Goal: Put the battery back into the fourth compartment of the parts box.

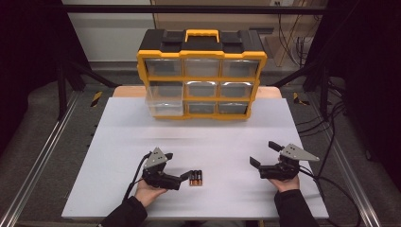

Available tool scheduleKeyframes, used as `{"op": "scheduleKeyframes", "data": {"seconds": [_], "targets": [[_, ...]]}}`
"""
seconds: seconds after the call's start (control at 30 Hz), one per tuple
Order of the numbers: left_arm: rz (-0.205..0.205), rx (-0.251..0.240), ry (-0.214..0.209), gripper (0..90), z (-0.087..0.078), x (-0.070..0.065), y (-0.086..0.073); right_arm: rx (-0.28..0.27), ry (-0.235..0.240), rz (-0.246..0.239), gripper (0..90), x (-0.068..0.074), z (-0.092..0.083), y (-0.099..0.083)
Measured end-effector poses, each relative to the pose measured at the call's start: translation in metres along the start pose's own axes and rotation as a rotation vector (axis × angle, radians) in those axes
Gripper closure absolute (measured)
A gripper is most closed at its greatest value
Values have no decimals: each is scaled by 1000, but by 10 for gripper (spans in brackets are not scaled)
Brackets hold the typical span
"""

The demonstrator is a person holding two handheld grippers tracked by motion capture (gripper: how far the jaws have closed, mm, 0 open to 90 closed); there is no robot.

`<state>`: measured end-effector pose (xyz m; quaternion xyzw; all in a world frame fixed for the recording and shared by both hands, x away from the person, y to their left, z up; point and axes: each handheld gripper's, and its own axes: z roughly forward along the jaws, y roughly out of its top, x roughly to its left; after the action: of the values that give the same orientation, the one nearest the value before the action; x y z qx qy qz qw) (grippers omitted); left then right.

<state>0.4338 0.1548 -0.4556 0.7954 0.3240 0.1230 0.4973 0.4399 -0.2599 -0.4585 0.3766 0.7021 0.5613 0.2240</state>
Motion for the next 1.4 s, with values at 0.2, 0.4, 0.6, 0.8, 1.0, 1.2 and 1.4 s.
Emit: {"op": "scheduleKeyframes", "data": {"seconds": [0.2, 0.4, 0.6, 0.8, 1.0, 1.2, 1.4], "targets": [[-29, 69, 8, 36, 16, -8, -5, 2, -2, -2, 3, 0, 0, 0], [-60, 126, 21, 95, 24, -11, -8, 5, -6, 0, 3, 0, 0, 0], [-62, 187, 45, 222, 31, -17, -12, 7, -7, -5, 3, -1, 0, 0], [-67, 220, 57, 373, 33, -21, -12, 8, -8, -5, 3, -1, 0, 0], [-79, 240, 83, 465, 33, -24, -12, 10, -8, -2, 3, -1, 0, 0], [-79, 263, 96, 558, 34, -29, -11, 14, -7, -2, 3, 0, 0, 0], [-80, 285, 118, 621, 34, -31, -10, 17, -5, 1, 3, 0, 0, 0]]}}
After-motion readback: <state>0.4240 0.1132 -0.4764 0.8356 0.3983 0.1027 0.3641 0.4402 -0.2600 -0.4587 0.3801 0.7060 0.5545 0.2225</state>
